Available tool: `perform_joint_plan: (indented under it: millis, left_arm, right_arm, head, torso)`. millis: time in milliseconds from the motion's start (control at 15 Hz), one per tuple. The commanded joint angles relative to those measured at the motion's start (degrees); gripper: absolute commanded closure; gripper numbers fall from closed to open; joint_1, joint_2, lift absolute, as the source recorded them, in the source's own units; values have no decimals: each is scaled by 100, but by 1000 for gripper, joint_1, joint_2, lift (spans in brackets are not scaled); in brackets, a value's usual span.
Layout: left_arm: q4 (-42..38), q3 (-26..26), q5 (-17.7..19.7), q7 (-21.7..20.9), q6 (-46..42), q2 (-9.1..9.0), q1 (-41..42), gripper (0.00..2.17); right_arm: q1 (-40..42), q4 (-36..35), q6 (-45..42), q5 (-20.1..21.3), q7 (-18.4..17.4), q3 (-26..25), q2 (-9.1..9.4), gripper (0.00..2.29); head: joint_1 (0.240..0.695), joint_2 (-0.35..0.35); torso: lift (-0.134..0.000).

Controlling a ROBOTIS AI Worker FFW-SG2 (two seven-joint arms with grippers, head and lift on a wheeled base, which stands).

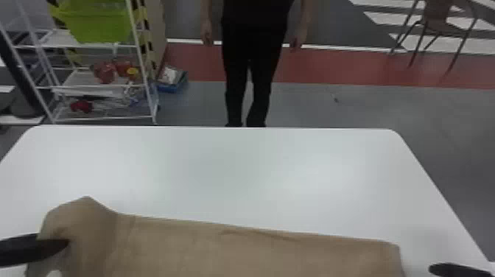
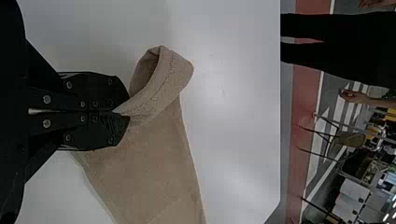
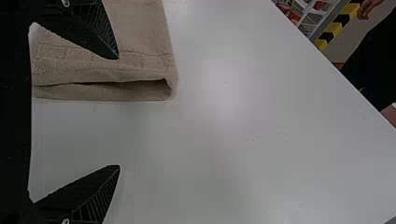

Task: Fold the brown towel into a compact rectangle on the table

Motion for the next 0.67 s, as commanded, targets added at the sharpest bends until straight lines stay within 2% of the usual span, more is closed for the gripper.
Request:
perform_joint_plan:
  millis: [0,133,200,267,333,600]
  left_arm:
    - [-701,-538,19,-57,826,-326,41,2142]
    - [-1096,-1021,-25,-57,1564,-502,-39,2142]
    - [-1237,-1267,-52,9,2056,-564,-179,2142]
    - [-1360,-1469,-78,35,2495,-608,-302,2142]
    - [-1536,-1698,-96,141,2865,-643,-355,2142]
    - [-1624,-2629,-333,492,2988,-871,-390,2142]
  right_arm:
    - [78,-4,-48,-13,7,-42,28,36]
    - [86,-4,-30,-4,-2,-42,28,36]
    - [86,-12,-30,-4,-2,-42,28,36]
    - [86,-30,-30,4,-2,-25,28,36]
    - [86,-30,-30,4,-2,-25,28,36]
    - [78,-30,-30,-4,7,-33,-16,36]
  head:
    - [695,-152]
    - [695,-222]
    - [695,-308]
    - [695,-339]
    - [695,-350]
    - [695,-350]
  torso:
    - [-123]
    - [-123]
    - [-123]
    - [-123]
    - [-123]
    - [-123]
